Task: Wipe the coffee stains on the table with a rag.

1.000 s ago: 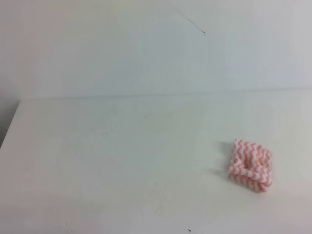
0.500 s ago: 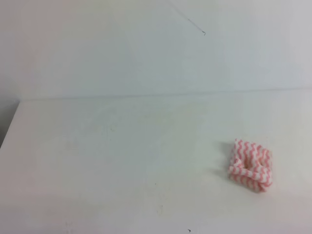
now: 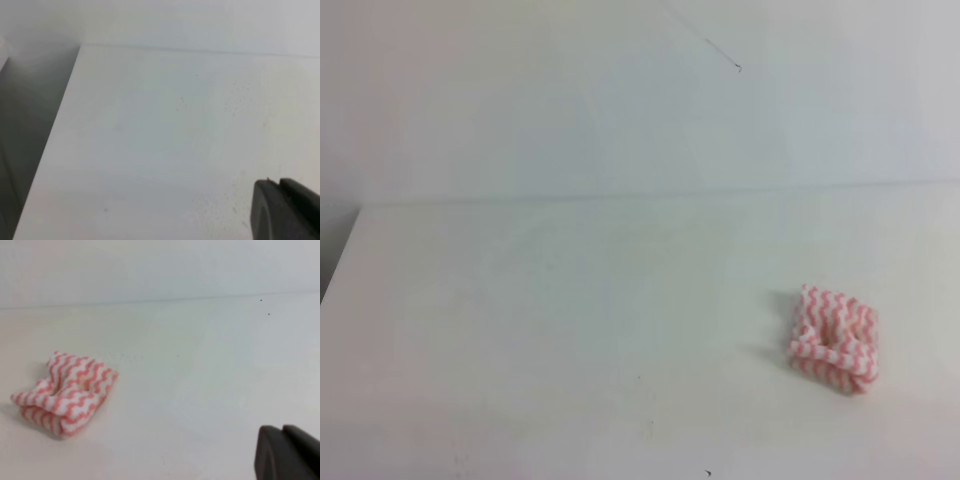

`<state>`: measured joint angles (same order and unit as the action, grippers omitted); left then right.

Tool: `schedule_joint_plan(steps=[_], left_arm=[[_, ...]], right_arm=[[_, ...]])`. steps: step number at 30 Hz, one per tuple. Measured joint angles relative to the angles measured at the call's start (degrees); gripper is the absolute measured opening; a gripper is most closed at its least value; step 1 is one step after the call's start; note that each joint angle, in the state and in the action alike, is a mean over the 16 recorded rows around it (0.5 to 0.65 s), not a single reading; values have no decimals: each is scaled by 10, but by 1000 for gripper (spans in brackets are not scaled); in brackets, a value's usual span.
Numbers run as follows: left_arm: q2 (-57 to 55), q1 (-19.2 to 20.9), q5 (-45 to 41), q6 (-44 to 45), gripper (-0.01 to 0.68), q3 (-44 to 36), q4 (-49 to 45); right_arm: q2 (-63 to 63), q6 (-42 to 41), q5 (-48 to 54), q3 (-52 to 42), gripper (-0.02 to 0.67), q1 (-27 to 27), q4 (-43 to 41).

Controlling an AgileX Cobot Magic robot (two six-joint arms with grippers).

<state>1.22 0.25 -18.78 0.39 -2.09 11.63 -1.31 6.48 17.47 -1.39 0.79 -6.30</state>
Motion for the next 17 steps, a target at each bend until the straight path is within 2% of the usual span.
schedule_joint_plan(steps=[17], left_arm=[[3, 0, 1, -1, -1, -2, 0]], right_arm=[[-1, 0, 0, -1, -3, 0, 0]])
